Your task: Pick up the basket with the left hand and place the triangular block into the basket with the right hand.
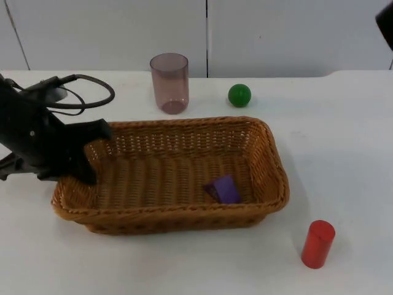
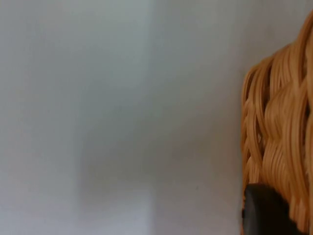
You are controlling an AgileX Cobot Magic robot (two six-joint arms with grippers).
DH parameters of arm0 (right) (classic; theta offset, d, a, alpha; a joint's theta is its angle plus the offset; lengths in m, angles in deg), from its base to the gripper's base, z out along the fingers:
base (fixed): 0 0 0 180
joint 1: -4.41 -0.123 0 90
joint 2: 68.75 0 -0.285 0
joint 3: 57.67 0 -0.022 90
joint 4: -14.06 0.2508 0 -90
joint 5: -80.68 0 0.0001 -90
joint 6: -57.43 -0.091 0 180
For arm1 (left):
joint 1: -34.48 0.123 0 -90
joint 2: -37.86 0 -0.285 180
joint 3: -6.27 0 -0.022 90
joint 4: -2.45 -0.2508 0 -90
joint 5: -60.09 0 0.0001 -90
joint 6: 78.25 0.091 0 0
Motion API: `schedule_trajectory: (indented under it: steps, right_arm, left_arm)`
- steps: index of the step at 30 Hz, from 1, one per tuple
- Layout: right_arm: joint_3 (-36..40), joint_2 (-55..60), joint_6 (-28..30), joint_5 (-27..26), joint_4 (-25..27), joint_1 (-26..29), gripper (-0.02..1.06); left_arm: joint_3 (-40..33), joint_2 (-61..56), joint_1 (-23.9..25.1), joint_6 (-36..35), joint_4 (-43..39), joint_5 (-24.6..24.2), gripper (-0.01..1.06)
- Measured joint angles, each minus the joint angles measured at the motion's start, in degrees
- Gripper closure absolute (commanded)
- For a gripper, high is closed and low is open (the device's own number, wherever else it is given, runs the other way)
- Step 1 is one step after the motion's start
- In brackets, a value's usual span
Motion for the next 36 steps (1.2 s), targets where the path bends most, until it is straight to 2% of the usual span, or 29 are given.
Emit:
schedule_trajectory:
  steps: [2,3,4,6,15,22,26,29,36]
  right_arm:
    - [0.0,0.0,0.0,0.0,0.0,0.0,0.35]
    - [0.0,0.0,0.0,0.0,0.0,0.0,0.35]
    - [0.0,0.0,0.0,0.0,-0.1,0.0,0.35]
    - [0.0,0.0,-0.2,-0.1,-0.5,0.0,0.35]
    - [0.0,-3.5,-0.2,-5.2,-1.7,0.0,0.35]
    - [0.0,-9.9,-0.7,-9.0,-2.6,0.0,0.35]
    - [0.3,-13.2,-1.0,-9.0,-2.7,0.0,0.35]
    - [3.4,-17.6,-2.0,-9.1,-2.8,0.0,0.35]
    - [11.5,-25.8,-4.2,-9.0,-2.8,0.0,0.35]
  left_arm:
    - [0.1,0.0,0.0,-0.1,0.1,0.1,0.56]
    - [0.1,0.0,0.0,-0.1,0.1,0.1,0.38]
    - [0.1,0.0,0.0,-0.1,0.1,0.1,0.38]
    - [0.3,-0.4,0.1,-0.2,-0.9,0.0,0.00]
    - [0.3,-11.3,4.8,-0.6,-8.6,-0.1,0.00]
    - [0.4,-29.6,6.2,-0.7,-11.4,-2.3,0.00]
    - [0.5,-38.8,4.5,-0.7,-13.2,-4.9,0.00]
    - [0.1,-47.9,1.1,-0.7,-14.6,-7.5,0.00]
    - [-6.3,-62.5,-5.5,-0.7,-15.1,-8.0,0.00]
